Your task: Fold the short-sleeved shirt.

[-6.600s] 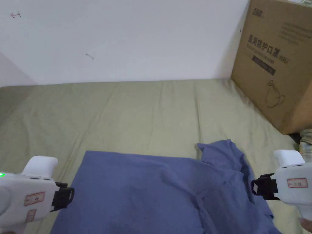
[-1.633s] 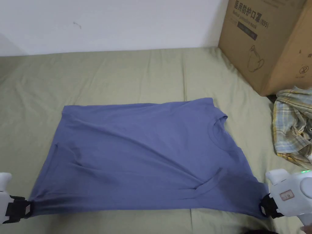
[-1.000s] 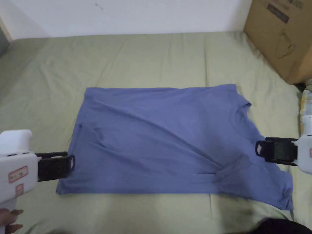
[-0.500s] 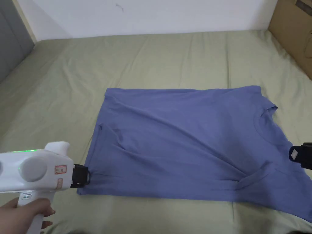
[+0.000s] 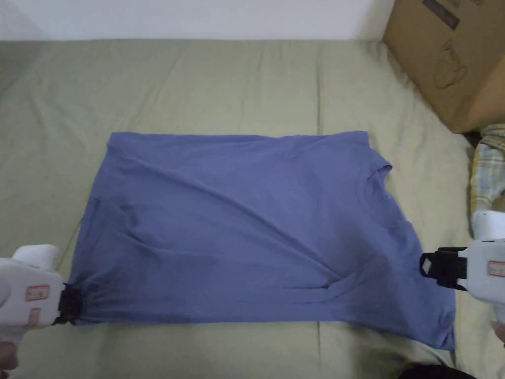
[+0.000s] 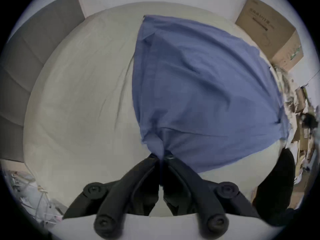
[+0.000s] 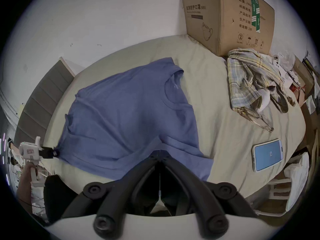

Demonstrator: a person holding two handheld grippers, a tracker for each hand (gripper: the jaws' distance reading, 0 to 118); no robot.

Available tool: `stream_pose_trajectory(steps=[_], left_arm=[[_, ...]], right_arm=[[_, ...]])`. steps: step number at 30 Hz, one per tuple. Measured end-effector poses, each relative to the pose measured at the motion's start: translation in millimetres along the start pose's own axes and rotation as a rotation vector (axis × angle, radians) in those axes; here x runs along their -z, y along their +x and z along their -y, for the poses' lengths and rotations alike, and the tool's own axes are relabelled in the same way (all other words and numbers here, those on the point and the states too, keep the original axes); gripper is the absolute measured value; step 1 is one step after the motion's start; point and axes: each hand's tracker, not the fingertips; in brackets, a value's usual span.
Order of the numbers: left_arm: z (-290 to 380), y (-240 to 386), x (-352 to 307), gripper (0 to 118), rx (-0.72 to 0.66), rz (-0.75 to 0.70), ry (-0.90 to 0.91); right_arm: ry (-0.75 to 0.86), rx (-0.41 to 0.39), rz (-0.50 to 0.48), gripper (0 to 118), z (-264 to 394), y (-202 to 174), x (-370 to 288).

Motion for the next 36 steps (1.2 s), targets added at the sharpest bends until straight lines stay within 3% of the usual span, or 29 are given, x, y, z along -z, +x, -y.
stream_pose_trajectory(steps=[2, 3, 4, 5, 9, 12, 14, 17, 19, 20, 21, 24, 31, 36], left_arm=[[1, 5, -11, 1, 0.033, -0.023, 0.013], [3, 9, -18, 1, 0.047, -0.032, 0.030], [3, 9, -22, 1, 0.046, -0.032, 0.040], [2, 9, -25, 1, 0.042, -0.024, 0.046], [-4, 1, -30, 1, 0.003, 0.010, 0.074], [-6, -3, -30, 1, -0.028, 0.026, 0.078], [-5, -6, -28, 1, -0.033, 0.024, 0.075], [2, 5, -32, 1, -0.040, 0.022, 0.071], [6, 8, -38, 1, -0.047, 0.031, 0.069], [8, 8, -39, 1, -0.047, 0.036, 0.069], [10, 8, -41, 1, -0.047, 0.035, 0.071], [16, 9, -49, 1, -0.057, 0.047, 0.078], [23, 10, -66, 1, -0.091, 0.067, 0.084], [5, 16, -80, 1, -0.128, 0.106, 0.129]], right_arm=[[-0.042, -0.024, 0.023, 7, 5, 10, 7], [-0.075, -0.046, 0.047, 28, 7, 15, 11], [-0.115, -0.062, 0.082, 76, 9, 22, 20], [-0.161, -0.076, 0.123, 103, 14, 27, 28], [-0.294, -0.086, 0.170, 105, 25, 43, 56], [-0.368, -0.143, 0.170, 102, 36, 39, 69], [-0.353, -0.178, 0.160, 72, 41, 34, 72], [-0.352, -0.168, 0.145, 44, 41, 33, 70], [-0.337, -0.157, 0.105, 3, 35, 37, 65], [-0.323, -0.109, 0.063, 3, 33, 34, 52], [-0.317, -0.090, 0.083, 3, 33, 33, 47], [-0.308, -0.140, 0.082, 3, 35, 31, 34], [-0.323, -0.142, 0.053, 3, 37, 32, 12], [-0.221, -0.041, 0.005, 3, 7, 30, -6]])
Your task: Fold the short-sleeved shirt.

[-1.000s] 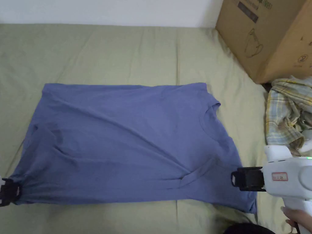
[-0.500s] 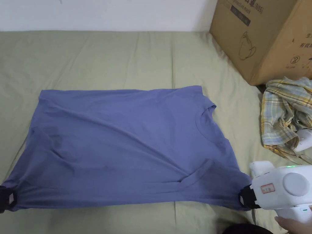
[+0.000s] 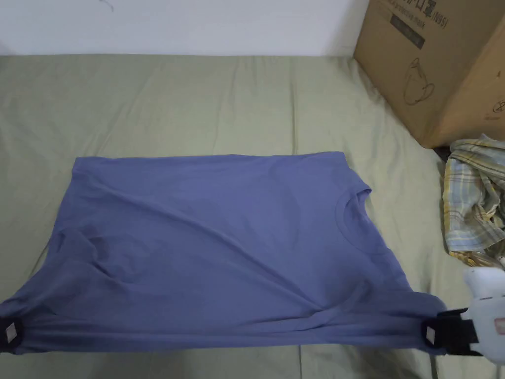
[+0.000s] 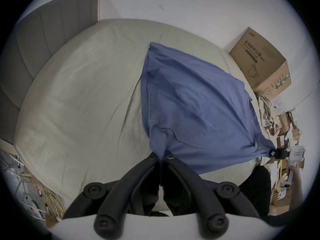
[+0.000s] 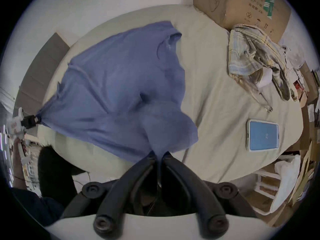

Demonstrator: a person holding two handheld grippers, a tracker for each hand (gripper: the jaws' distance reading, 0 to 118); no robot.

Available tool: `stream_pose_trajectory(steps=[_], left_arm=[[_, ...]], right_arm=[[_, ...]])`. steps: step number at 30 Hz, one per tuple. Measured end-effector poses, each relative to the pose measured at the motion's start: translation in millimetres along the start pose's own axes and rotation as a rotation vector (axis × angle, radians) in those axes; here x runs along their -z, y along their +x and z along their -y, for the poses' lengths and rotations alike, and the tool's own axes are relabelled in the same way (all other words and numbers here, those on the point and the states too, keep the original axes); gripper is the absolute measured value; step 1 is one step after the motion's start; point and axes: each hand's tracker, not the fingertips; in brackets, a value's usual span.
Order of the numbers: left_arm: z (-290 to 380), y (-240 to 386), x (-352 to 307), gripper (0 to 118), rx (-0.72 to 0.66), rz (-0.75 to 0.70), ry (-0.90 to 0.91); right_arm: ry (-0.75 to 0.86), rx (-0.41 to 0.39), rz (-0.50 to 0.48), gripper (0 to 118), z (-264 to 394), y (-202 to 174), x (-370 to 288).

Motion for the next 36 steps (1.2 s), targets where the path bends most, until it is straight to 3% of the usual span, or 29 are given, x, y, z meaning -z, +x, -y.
stream_pose_trajectory(steps=[6, 16, 17, 18, 19, 20, 21, 22, 27, 30, 31, 32, 33, 34, 35, 36], left_arm=[[-71, -15, 45, 1, -0.005, -0.006, 0.046], [-170, -29, 155, 5, -0.162, -0.017, -0.071], [-172, -31, 160, 12, -0.181, -0.010, -0.072], [-174, -33, 164, 28, -0.191, -0.008, -0.068], [-175, -35, 167, 61, -0.187, -0.025, -0.061], [-173, -36, 165, 90, -0.180, -0.053, -0.045], [-172, -37, 164, 112, -0.168, -0.065, -0.028], [-169, -38, 162, 118, -0.158, -0.063, -0.013], [-144, -22, 123, 116, -0.087, -0.025, 0.057], [-123, -16, 96, 115, 0.025, -0.091, 0.075], [-110, -1, 79, 109, 0.068, -0.103, 0.083], [-101, 1, 69, 97, 0.107, -0.110, 0.102], [-93, 4, 60, 74, 0.140, -0.109, 0.105], [-85, 7, 55, 28, 0.175, -0.139, 0.095], [-84, -16, 68, 0, 0.200, -0.169, 0.084], [-77, -16, 66, 0, 0.206, -0.191, 0.079]], right_arm=[[0.120, 0.048, -0.011, 3, -87, -1, 6], [0.095, 0.168, 0.041, 6, -212, -5, 128], [0.101, 0.184, 0.042, 18, -215, -7, 135], [0.113, 0.199, 0.047, 38, -216, -8, 139], [0.137, 0.203, 0.076, 70, -216, -11, 141], [0.152, 0.198, 0.117, 80, -212, -16, 140], [0.180, 0.190, 0.132, 81, -208, -18, 137], [0.228, 0.186, 0.124, 81, -203, -20, 132], [0.274, 0.162, 0.089, 81, -177, -17, 105], [0.280, 0.124, 0.057, 81, -155, -18, 86], [0.283, 0.104, 0.040, 81, -146, -20, 79], [0.290, 0.087, 0.031, 80, -137, -23, 72], [0.300, 0.062, 0.014, 70, -129, -25, 66], [0.294, 0.043, 0.005, 39, -122, -27, 63], [0.288, 0.014, 0.024, 6, -116, -31, 62], [0.283, -0.017, 0.067, 1, -110, -34, 58]])
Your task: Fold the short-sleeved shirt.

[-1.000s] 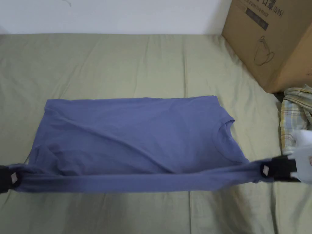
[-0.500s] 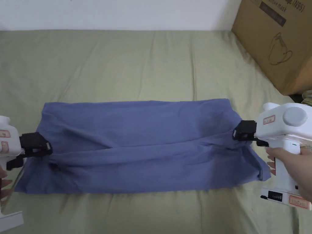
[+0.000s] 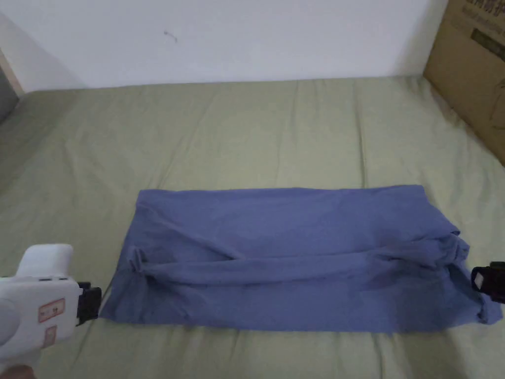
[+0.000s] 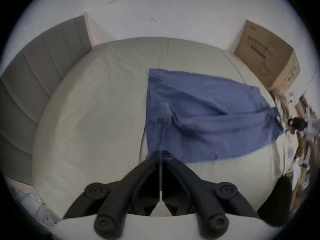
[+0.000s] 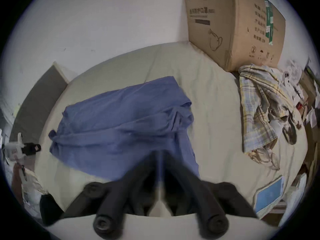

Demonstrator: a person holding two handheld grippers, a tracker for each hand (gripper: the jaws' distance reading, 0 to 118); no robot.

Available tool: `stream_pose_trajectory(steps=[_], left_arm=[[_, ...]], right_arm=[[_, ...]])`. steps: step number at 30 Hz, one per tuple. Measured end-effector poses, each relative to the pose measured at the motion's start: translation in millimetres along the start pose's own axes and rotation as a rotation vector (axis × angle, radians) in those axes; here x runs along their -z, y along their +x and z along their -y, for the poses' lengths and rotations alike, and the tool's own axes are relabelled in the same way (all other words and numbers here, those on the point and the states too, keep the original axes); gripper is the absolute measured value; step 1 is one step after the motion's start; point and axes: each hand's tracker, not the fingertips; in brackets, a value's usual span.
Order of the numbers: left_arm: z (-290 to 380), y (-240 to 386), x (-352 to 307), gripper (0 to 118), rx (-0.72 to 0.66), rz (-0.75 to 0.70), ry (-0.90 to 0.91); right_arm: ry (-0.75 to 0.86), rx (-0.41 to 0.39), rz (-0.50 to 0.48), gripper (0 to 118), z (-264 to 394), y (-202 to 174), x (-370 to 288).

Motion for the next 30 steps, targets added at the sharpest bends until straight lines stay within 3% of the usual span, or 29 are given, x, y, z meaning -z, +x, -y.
stream_pose_trajectory(steps=[7, 8, 9, 10, 11, 12, 16, 19, 21, 24, 25, 27, 28, 30], left_arm=[[-2, -12, 18, 3, -0.227, 0.119, -0.054], [-5, -15, 28, 14, -0.254, 0.112, -0.054], [-9, -18, 37, 35, -0.276, 0.102, -0.069], [-12, -20, 49, 79, -0.289, 0.081, -0.087], [-14, -18, 56, 107, -0.284, 0.084, -0.104], [-15, -18, 67, 118, -0.279, 0.074, -0.136], [-13, -26, 105, 113, -0.209, 0.008, -0.193], [-14, -22, 127, 102, -0.166, 0.014, -0.246], [-12, -21, 116, 95, -0.099, 0.005, -0.181], [-14, -4, 81, 3, -0.029, 0.046, -0.099], [-14, -3, 73, 2, -0.025, 0.011, -0.074], [-15, 5, 52, 2, -0.070, 0.072, -0.059], [-16, 5, 47, 2, -0.083, 0.062, -0.054], [-16, 4, 40, 2, -0.108, 0.076, -0.049]], right_arm=[[0.004, 0.034, -0.054, 1, 8, -1, -11], [0.000, 0.047, -0.062, 1, 8, 0, -8], [-0.005, 0.054, -0.066, 1, 8, 1, -7], [-0.011, 0.060, -0.070, 1, 8, 3, -6], [-0.017, 0.063, -0.075, 0, 8, 4, -4], [-0.024, 0.065, -0.077, 0, 11, 4, -3], [-0.053, 0.054, -0.071, 1, 18, 8, 7], [-0.053, 0.059, -0.056, 1, 19, 13, 12], [-0.040, 0.068, -0.040, 1, 18, 15, 9], [-0.027, 0.082, -0.035, 1, 9, 22, 10], [-0.020, 0.097, -0.035, 1, 7, 26, 12], [0.008, 0.139, -0.052, 5, 2, 36, 15], [0.003, 0.153, -0.058, 30, -2, 47, 23], [-0.082, 0.170, -0.030, 93, -8, 52, 40]])
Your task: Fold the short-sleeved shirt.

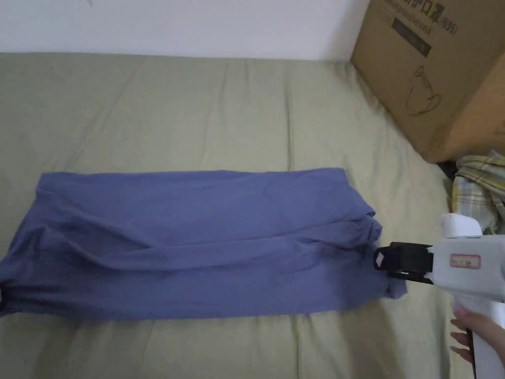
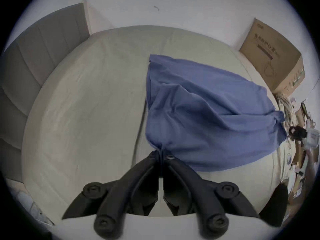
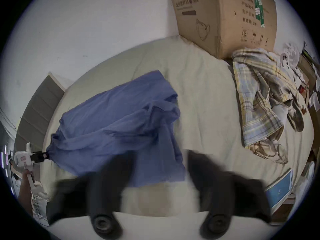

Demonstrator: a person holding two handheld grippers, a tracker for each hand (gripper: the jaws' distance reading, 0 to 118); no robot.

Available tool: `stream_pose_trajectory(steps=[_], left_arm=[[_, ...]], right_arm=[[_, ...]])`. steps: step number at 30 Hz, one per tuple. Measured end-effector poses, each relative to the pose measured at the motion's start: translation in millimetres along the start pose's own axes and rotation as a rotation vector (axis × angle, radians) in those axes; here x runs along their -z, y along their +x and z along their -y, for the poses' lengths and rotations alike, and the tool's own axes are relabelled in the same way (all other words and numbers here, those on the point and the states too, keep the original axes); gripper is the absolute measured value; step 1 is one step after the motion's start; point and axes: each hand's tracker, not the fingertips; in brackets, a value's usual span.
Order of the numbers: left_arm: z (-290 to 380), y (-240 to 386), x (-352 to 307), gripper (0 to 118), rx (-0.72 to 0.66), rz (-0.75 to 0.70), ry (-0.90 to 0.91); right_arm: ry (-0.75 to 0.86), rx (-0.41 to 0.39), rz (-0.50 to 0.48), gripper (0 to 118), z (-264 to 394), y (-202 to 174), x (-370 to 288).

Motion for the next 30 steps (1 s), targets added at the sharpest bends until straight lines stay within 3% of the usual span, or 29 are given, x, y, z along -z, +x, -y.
stream_pose_trajectory(steps=[1, 4, 6, 7, 9, 10, 12, 13, 17, 20, 21, 22, 30], left_arm=[[-5, 5, 6, 2, 0.002, 0.002, -0.003], [-6, 13, 6, 2, 0.008, -0.003, -0.008], [-12, -24, 26, 2, 0.006, -0.008, -0.011], [-15, -29, 28, 2, -0.005, -0.010, -0.008], [-4, -9, 17, 2, -0.018, -0.007, -0.015], [-4, -10, 17, 2, -0.020, -0.003, -0.019], [-4, -11, 16, 2, -0.018, -0.002, -0.022], [5, 15, -1, 2, -0.016, -0.003, -0.021], [4, 16, -25, 2, -0.035, 0.031, -0.006], [15, 19, -51, 2, -0.025, 0.032, 0.011], [9, -34, -23, 2, -0.030, 0.040, 0.010], [16, -40, -29, 2, -0.035, 0.049, 0.003], [99, -57, -42, 3, -0.094, 0.106, -0.101]], right_arm=[[-0.039, 0.001, 0.018, 99, -2, 2, 9], [-0.072, 0.068, 0.030, 99, -8, 11, 33], [-0.116, 0.108, 0.052, 98, -9, 14, 46], [-0.138, 0.122, 0.048, 84, -9, 17, 51], [-0.166, 0.130, 0.021, 28, -8, 20, 53], [-0.164, 0.121, 0.029, 9, -9, 21, 56], [-0.167, 0.126, -0.032, 8, -9, 19, 48], [-0.160, 0.107, -0.010, 8, -8, 16, 42], [-0.131, 0.011, 0.002, 8, -10, 14, 14], [-0.110, 0.005, -0.006, 8, -1, 16, -19], [-0.109, 0.006, -0.010, 8, 3, 18, -28], [-0.107, 0.005, -0.018, 8, 9, 22, -35], [-0.169, 0.001, -0.011, 8, 74, 45, -48]])
